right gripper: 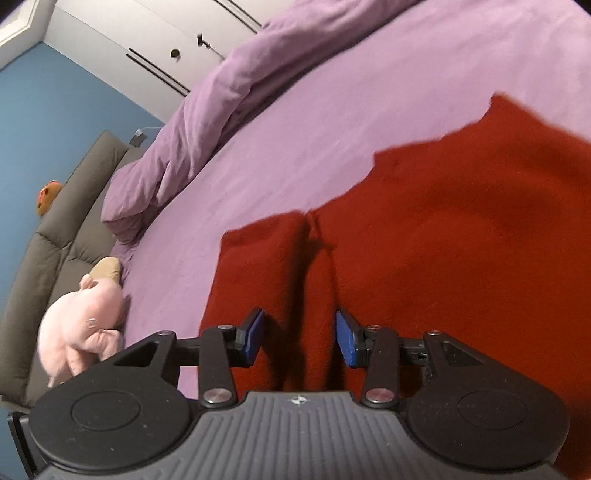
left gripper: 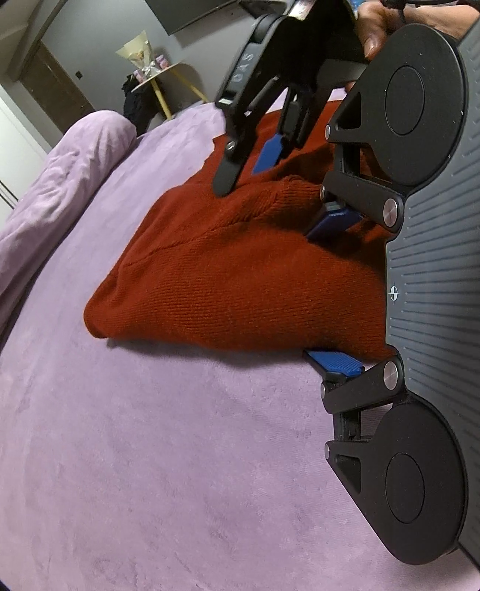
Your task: Fold small clothes
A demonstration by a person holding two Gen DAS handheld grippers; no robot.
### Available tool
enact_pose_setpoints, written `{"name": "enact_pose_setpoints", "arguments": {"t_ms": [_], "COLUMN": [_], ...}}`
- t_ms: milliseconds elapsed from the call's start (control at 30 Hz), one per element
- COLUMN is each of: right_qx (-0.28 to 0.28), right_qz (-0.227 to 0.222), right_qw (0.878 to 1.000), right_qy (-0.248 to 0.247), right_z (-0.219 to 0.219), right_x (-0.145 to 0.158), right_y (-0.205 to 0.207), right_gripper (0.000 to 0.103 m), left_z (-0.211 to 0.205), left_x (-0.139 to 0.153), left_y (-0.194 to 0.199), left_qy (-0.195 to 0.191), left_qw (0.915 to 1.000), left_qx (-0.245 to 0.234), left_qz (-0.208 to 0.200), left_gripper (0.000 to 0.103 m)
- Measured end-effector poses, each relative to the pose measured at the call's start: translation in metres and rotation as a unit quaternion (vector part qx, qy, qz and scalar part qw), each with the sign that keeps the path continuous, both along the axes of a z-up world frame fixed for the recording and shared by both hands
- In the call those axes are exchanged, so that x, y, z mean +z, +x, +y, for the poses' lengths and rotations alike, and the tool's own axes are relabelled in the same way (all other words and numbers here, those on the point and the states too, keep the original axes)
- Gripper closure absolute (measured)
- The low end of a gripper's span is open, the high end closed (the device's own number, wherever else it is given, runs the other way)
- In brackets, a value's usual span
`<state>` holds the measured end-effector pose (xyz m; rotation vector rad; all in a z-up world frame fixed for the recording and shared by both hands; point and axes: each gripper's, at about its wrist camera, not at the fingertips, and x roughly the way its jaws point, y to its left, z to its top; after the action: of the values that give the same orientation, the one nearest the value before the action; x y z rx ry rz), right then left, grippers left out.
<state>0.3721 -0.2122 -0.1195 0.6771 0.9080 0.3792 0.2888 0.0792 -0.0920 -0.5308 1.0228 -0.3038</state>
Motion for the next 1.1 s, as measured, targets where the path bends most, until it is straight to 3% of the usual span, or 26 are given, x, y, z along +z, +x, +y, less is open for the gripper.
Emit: {"name": "enact_pose_setpoints", "arguments": {"t_ms": [100,200,300,500,667,767,867,1000,1100], "right_qx": [0.008,0.022,0.033,-0.003,-0.040,-0.046,-0.062,-0.080,-0.071], "right_qz": [-0.009,-0.027,-0.075,-0.156,-0.145,-0.100,-0.067,-0.043,-0.034], "right_qw": [1.000,0.999,0.992,0.975,0.965,0.974,0.987,0.996,0.997], "right_qy": [0.004,-0.029,-0.101,-0.161,-0.214,-0.196,-0.132,-0.014,0.012], "right_z": [0.009,0.022,0.034,0.013,-0.022,-0.040,-0.057,-0.072,-0.062], "right_x": [0.000,0.003,0.015,0.053,0.048,0.028,0.012,-0.005,-0.012], "right_y": [0.006,0.009,-0.001,-0.037,-0.054,-0.048,-0.046,-0.049,-0.046], "right_gripper": [0.060,0.079,0.091,0.092,0.092,0.092,0.087,0.065,0.061], "left_z": [-0.002,-0.004,-0.005,-0.010,-0.026,-0.037,-0.042,-0.039,-0.042], "left_x": [0.001,0.002,0.008,0.038,0.034,0.023,0.014,0.012,0.012], "left_y": [0.000,0.001,-0.003,-0.027,-0.030,-0.025,-0.022,-0.023,-0.025], "left_qy": [0.008,0.016,0.030,0.074,0.090,0.082,0.091,0.086,0.088], "left_qw": [1.0000,0.9999,0.9995,0.9967,0.9950,0.9954,0.9943,0.9947,0.9947], "left_qx": [-0.005,-0.005,-0.002,-0.007,-0.036,-0.049,-0.056,-0.055,-0.053], "left_qz": [-0.001,-0.001,0.003,-0.031,-0.027,-0.010,0.002,-0.002,-0.002], "left_gripper": [0.033,0.032,0.034,0.036,0.035,0.035,0.034,0.034,0.034]}}
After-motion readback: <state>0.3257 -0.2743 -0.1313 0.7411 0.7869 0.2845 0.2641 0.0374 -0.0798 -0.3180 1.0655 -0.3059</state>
